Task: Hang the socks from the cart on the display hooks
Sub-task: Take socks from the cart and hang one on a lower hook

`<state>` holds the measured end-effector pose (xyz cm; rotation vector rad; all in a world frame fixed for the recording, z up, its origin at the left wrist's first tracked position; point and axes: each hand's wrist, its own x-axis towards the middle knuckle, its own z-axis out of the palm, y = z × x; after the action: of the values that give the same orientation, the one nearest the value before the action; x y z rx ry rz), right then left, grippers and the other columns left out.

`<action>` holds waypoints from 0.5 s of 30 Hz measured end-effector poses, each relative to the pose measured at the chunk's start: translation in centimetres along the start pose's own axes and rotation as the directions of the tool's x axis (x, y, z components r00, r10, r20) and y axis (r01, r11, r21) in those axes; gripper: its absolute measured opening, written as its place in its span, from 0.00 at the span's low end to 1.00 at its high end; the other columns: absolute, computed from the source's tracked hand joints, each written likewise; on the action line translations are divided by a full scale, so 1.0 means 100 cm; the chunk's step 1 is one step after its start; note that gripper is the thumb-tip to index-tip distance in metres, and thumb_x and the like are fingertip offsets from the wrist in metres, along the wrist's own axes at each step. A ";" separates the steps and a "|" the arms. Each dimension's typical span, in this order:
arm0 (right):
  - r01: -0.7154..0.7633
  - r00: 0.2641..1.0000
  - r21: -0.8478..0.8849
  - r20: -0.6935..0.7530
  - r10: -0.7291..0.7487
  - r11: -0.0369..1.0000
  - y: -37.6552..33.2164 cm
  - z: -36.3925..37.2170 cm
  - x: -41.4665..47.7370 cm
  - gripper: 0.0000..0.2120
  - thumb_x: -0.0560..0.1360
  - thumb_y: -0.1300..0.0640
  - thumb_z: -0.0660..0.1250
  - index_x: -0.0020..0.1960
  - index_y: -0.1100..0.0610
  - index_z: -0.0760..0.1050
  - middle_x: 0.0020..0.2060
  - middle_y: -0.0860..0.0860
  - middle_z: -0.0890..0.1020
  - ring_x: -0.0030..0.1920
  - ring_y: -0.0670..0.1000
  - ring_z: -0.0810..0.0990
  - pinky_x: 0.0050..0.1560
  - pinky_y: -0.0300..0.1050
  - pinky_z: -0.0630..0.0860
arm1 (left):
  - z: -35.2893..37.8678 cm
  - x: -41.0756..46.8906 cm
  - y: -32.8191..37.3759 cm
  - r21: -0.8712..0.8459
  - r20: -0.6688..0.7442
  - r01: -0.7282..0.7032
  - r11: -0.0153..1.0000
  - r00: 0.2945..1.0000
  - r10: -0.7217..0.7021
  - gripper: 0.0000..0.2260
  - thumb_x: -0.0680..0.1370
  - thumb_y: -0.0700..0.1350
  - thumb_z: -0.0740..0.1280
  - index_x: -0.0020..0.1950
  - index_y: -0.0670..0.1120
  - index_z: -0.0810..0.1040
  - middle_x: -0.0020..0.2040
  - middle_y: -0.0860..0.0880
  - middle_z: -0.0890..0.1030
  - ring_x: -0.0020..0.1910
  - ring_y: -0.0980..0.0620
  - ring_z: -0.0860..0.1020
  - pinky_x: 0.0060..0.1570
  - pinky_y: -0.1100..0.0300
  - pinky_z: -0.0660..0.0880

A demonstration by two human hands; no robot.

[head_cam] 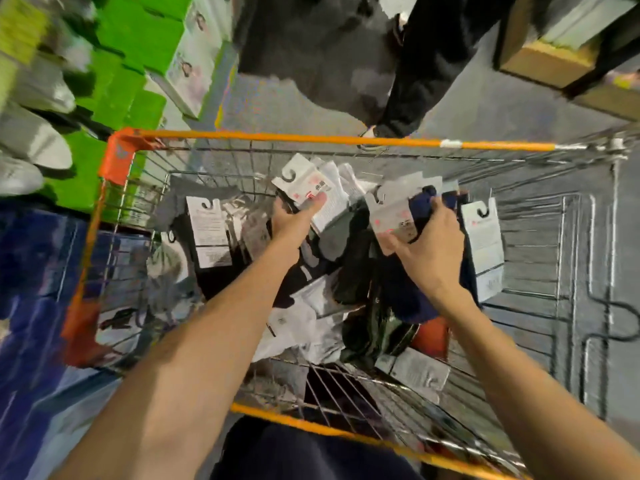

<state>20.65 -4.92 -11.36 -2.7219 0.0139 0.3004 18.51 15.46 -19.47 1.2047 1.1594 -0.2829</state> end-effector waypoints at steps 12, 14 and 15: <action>-0.111 0.985 0.215 0.154 0.078 0.970 0.005 0.005 0.013 0.35 0.65 0.49 0.82 0.63 0.59 0.68 0.61 0.61 0.70 0.61 0.61 0.72 0.64 0.50 0.70 | 0.021 0.006 0.000 0.036 -0.157 -0.046 0.998 0.986 0.051 0.27 0.71 0.53 0.78 0.64 0.47 0.72 0.60 0.49 0.79 0.63 0.46 0.75 0.55 0.58 0.69; -0.117 0.984 0.240 0.157 0.080 0.964 0.006 0.004 0.014 0.34 0.65 0.51 0.82 0.63 0.59 0.69 0.59 0.60 0.72 0.58 0.59 0.72 0.60 0.45 0.69 | 0.018 0.006 -0.002 0.011 -0.174 -0.068 0.998 0.982 0.068 0.21 0.72 0.51 0.78 0.57 0.47 0.72 0.52 0.51 0.80 0.58 0.48 0.78 0.51 0.58 0.71; -0.121 0.984 0.261 0.158 0.082 0.958 0.006 0.003 0.015 0.33 0.65 0.52 0.82 0.63 0.58 0.69 0.59 0.59 0.73 0.57 0.56 0.71 0.57 0.43 0.68 | 0.016 0.004 -0.002 -0.003 -0.183 -0.075 0.997 0.980 0.073 0.20 0.73 0.49 0.77 0.55 0.47 0.70 0.49 0.52 0.78 0.56 0.49 0.78 0.50 0.59 0.71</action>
<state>21.99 -5.30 -12.19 -2.4262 0.1443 0.4899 19.45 14.16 -20.00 1.2825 1.2694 -0.1113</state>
